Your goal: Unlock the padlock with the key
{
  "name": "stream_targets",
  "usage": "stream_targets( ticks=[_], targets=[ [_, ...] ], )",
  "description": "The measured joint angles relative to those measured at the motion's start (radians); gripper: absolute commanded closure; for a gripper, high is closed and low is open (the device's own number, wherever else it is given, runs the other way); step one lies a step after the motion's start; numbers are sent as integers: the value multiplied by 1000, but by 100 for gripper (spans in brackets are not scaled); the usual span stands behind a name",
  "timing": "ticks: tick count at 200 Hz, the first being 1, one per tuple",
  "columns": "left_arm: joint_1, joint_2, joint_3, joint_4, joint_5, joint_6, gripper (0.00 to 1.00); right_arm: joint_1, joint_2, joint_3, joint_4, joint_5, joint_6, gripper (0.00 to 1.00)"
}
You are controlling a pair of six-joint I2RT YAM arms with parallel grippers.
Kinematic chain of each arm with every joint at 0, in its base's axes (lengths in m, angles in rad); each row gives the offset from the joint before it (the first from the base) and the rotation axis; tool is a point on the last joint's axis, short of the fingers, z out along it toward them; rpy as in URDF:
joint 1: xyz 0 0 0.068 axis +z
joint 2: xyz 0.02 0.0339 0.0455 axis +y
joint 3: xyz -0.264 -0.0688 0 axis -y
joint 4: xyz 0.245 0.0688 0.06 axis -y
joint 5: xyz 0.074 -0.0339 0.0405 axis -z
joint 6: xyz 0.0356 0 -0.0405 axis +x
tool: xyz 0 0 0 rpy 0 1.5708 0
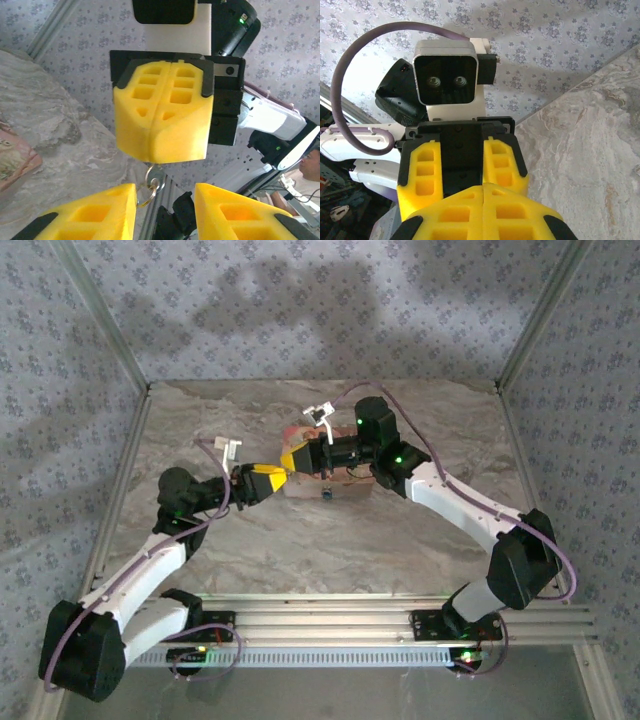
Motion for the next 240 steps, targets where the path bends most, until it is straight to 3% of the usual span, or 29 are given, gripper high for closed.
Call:
stream_targets(
  ticks=[30,75,103,108,129,136,145,172,213,240],
  targets=[
    [-31,37,13,13,0,-2,72,3,0,-1,16,0,4,100],
    [-36,48,14,10,-5,7,100,5,0,-1,24,-3,5,100],
    [-35,34,14,-14,-17,22,100,7,0,-2,29,-3,5,100],
    [-35,27,14,-25,-22,28,100,7,0,-2,31,-2,5,92],
    [-35,-5,14,-70,-40,64,100,12,-2,-2,26,16,26,44],
    [-35,-20,14,-91,-49,81,100,13,-2,-2,26,26,35,37],
    [-35,-40,14,-118,-58,105,100,13,-4,-2,20,45,47,34],
    [-35,-87,13,-193,-90,167,100,11,-23,-2,-22,108,80,37],
    [-35,-103,9,-266,-114,214,100,15,-70,-3,-32,163,128,61],
    [-35,-103,6,-283,-118,225,100,35,-78,-6,-34,177,143,64]
  ],
)
